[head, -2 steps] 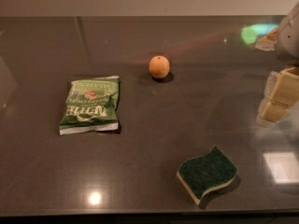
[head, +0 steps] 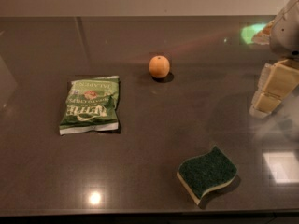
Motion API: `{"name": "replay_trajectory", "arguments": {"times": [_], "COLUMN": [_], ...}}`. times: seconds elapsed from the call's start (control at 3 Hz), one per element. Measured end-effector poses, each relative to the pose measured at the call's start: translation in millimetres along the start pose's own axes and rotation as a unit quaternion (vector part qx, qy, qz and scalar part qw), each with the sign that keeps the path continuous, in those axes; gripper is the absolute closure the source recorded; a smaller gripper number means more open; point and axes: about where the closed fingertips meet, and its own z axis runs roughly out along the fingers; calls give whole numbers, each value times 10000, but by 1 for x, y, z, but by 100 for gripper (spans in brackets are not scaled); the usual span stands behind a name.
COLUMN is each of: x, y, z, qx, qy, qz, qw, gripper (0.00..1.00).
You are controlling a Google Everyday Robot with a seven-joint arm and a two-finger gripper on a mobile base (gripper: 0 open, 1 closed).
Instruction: Move orange near sponge
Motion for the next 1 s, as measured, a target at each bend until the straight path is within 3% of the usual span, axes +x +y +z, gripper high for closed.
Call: {"name": "replay_trajectory", "arguments": {"times": [0.33, 1.0], "x": [-10, -37], "y": [-29, -94], "z": [13, 64], "qx": [85, 6], "qy": [-112, -352], "qz": [42, 194], "qw": [9999, 9992], "gripper": [0, 0]}}
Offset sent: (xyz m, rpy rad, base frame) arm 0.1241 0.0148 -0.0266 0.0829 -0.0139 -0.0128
